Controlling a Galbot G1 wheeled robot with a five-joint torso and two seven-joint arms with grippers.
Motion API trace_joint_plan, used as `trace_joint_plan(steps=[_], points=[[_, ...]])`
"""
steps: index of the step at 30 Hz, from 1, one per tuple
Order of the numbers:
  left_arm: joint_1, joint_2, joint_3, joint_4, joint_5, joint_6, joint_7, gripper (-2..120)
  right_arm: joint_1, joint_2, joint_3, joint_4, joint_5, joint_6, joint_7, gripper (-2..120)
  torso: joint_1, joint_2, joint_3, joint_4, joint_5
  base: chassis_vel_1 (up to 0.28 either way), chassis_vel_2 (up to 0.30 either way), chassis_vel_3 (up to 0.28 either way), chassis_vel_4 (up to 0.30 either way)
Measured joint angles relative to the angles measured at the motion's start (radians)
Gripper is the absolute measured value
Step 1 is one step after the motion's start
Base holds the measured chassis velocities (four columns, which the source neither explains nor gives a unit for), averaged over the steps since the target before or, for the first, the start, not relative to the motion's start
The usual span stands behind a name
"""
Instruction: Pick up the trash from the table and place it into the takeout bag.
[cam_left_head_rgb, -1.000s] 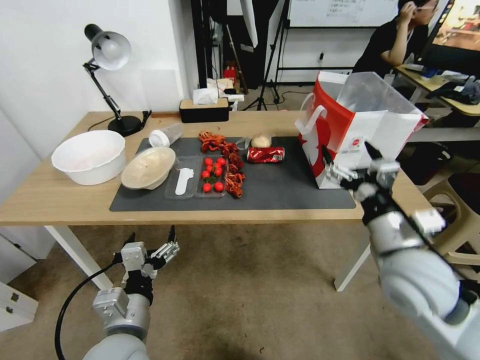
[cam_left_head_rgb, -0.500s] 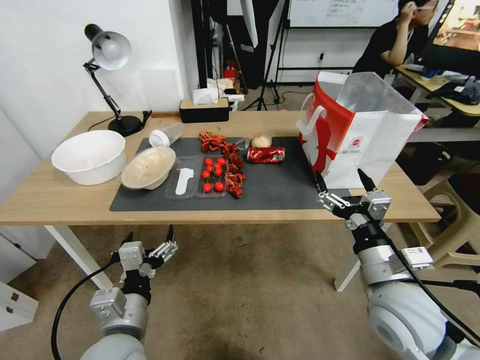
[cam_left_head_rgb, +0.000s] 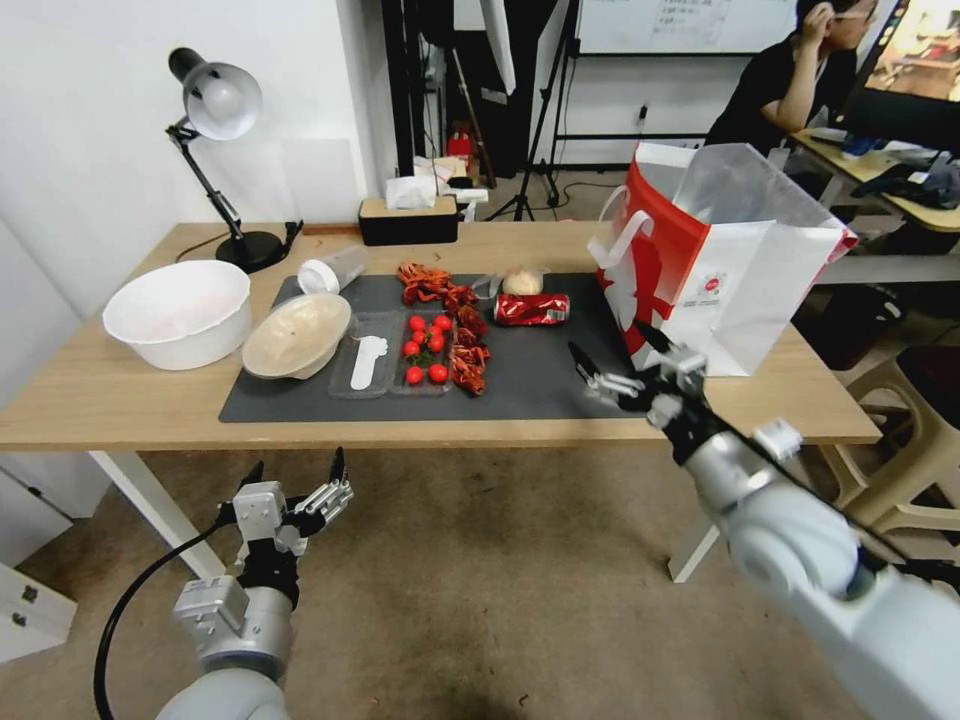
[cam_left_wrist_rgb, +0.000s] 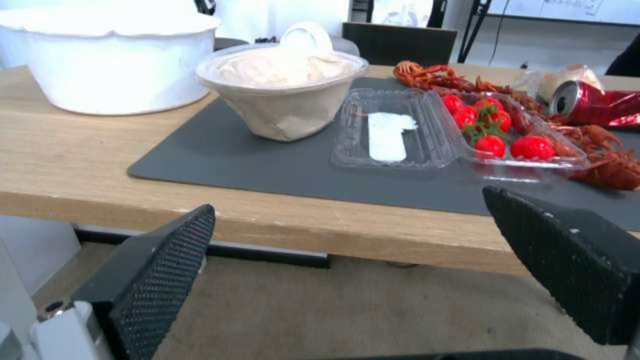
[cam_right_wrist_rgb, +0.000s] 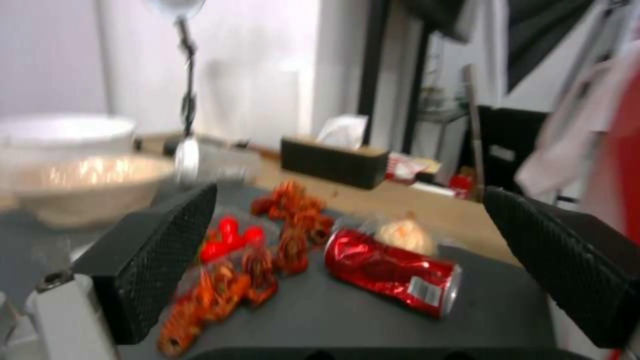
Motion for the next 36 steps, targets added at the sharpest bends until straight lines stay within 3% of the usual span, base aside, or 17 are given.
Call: trace_joint_plan(steps=[6, 8, 12, 14, 15, 16, 25, 34, 36], points=[[-0.001, -0.002, 0.0, -0.001, 0.0, 0.0, 0.0, 100, 0.234, -0.052, -0.153, -0.135, 0.019, -0.028, -0.099, 100, 0.0, 0.0, 0.0, -0.0003, 0.0002, 0.0, 0.0, 0.0, 0.0], [-0.005, -0.001, -0.003, 0.0, -0.001, -0.002, -0.004, 100, 0.61, -0.055, -0.459, -0.348, 0.021, -0.064, -0.197, 100, 0.0, 0.0, 0.0, 0.0, 0.0, 0.0, 0.0, 0.0, 0.0], [-0.004, -0.002, -0.004, 0.004, -0.001, -0.006, -0.005, 100, 0.752, -0.027, -0.559, -0.426, -0.019, -0.093, -0.215, 100, 0.0, 0.0, 0.0, 0.0001, -0.0005, 0.0, 0.0, 0.0, 0.0], [-0.003, -0.001, -0.006, 0.009, -0.002, -0.012, -0.006, 100, 0.893, 0.011, -0.671, -0.495, -0.071, -0.151, -0.232, 100, 0.0, 0.0, 0.0, 0.0002, -0.0002, 0.0, 0.0, 0.0, 0.0], [-0.003, -0.001, -0.006, 0.009, -0.002, -0.012, -0.006, 100, 0.893, 0.011, -0.671, -0.495, -0.071, -0.151, -0.232, 100, 0.0, 0.0, 0.0, 0.0002, -0.0002, 0.0, 0.0, 0.0, 0.0], [-0.005, -0.001, -0.006, 0.012, -0.003, -0.014, -0.007, 100, 0.981, 0.036, -0.757, -0.535, -0.113, -0.217, -0.256, 100, 0.0, 0.0, 0.0, 0.0001, 0.0, 0.0, 0.0, 0.0, 0.0], [-0.009, -0.001, -0.009, 0.018, -0.004, -0.017, -0.011, 100, 1.214, 0.138, -0.916, -0.668, -0.182, -0.368, -0.434, 100, 0.0, 0.0, 0.0, -0.0001, -0.0003, 0.0, 0.0, 0.0, 0.0], [-0.009, -0.001, -0.013, 0.02, -0.005, -0.019, -0.013, 100, 1.306, 0.233, -0.978, -0.8, -0.239, -0.389, -0.519, 100, 0.0, 0.0, 0.0, 0.0001, 0.0, 0.0, 0.0, 0.0, 0.0], [-0.01, -0.001, -0.014, 0.02, -0.006, -0.02, -0.014, 100, 1.33, 0.261, -0.998, -0.852, -0.273, -0.388, -0.594, 100, 0.0, 0.0, 0.0, 0.0, -0.0001, 0.0, 0.0, 0.0, 0.0]])
